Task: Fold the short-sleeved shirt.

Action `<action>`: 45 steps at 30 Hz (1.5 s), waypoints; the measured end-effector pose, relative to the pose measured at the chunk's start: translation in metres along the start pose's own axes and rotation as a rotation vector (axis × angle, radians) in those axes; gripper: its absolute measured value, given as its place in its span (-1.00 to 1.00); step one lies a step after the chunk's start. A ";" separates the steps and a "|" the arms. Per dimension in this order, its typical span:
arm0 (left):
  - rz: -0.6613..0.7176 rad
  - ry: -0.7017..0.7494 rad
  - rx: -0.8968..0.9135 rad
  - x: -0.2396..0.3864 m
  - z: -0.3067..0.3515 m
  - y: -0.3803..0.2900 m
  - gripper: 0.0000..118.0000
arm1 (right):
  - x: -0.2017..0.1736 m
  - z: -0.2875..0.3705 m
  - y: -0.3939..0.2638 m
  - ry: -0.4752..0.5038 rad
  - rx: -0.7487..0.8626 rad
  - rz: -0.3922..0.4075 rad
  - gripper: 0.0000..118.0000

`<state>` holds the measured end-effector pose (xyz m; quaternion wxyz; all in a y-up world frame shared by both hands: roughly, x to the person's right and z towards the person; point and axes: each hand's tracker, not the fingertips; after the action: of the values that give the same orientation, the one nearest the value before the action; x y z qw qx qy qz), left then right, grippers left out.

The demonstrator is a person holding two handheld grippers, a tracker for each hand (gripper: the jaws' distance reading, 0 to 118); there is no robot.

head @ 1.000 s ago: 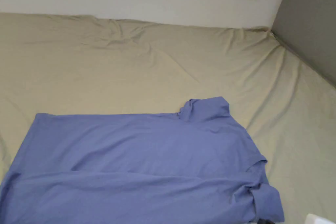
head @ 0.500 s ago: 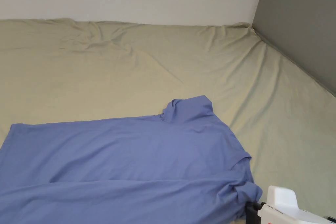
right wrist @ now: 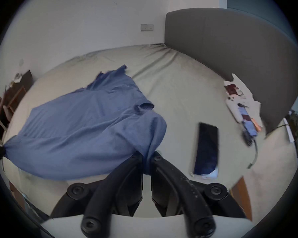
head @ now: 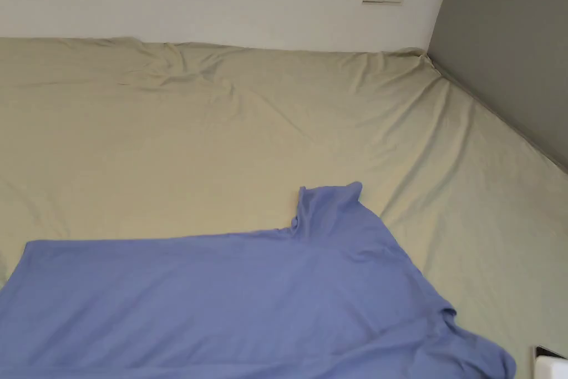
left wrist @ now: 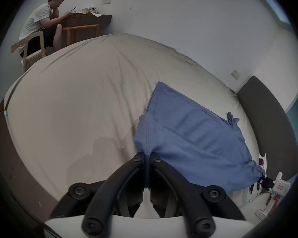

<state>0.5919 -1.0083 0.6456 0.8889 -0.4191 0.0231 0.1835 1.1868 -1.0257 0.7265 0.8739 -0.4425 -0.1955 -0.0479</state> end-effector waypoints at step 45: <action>-0.138 0.057 -0.054 0.048 -0.245 0.161 -0.79 | -0.074 -0.024 0.053 0.210 -0.028 -0.021 -0.98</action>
<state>0.6082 -1.0850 0.3590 0.8867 -0.4486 0.0146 0.1105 1.1397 -1.0190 0.6457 0.8827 -0.4452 -0.1068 -0.1062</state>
